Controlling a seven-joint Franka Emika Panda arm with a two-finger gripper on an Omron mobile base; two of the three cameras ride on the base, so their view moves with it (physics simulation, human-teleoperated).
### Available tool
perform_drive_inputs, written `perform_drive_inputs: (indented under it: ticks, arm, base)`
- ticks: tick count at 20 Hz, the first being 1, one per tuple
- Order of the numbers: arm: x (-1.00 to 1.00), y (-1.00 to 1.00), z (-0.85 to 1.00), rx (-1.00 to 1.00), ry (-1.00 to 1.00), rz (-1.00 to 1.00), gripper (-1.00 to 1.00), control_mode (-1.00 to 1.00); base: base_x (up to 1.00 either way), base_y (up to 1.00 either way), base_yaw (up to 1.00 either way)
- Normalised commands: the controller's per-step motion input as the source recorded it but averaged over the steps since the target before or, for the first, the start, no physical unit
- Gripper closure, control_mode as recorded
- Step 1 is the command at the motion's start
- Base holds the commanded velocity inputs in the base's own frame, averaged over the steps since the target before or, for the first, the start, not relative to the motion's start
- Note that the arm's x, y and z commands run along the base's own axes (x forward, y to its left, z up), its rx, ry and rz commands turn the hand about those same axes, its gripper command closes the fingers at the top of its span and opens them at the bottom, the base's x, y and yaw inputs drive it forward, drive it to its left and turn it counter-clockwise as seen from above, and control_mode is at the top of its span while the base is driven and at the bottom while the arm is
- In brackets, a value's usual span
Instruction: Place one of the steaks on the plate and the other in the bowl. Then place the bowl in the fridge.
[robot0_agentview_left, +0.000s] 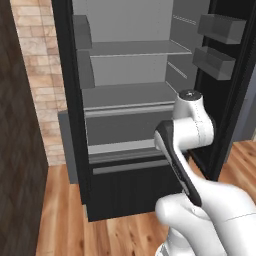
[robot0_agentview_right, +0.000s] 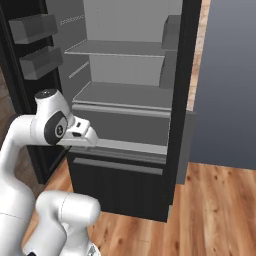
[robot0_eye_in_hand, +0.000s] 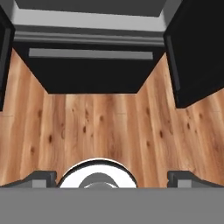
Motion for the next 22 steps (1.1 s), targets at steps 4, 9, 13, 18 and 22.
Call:
perform_drive_inputs:
  ticks: [4,9,13,18,22]
  arm:
    - [-0.27,0.00,-0.22,0.05,0.00,0.00,-1.00,-1.00]
    - [-0.10,0.00,-0.37,0.02,0.00,0.00,-1.00,-1.00]
    - [-0.04,0.00,-0.03,0.01,-0.02,0.00,-1.00,-1.00]
    - [0.00,0.00,0.00,0.00,0.00,0.00,-1.00,-1.00]
    - [-0.03,0.00,-0.01,0.02,-0.06,-0.06,-1.00,1.00]
  base:
    - [0.00,0.00,0.00]
    - [0.00,0.00,0.00]
    - [0.00,0.00,0.00]
    - [0.00,0.00,0.00]
    - [-0.10,0.00,-0.21]
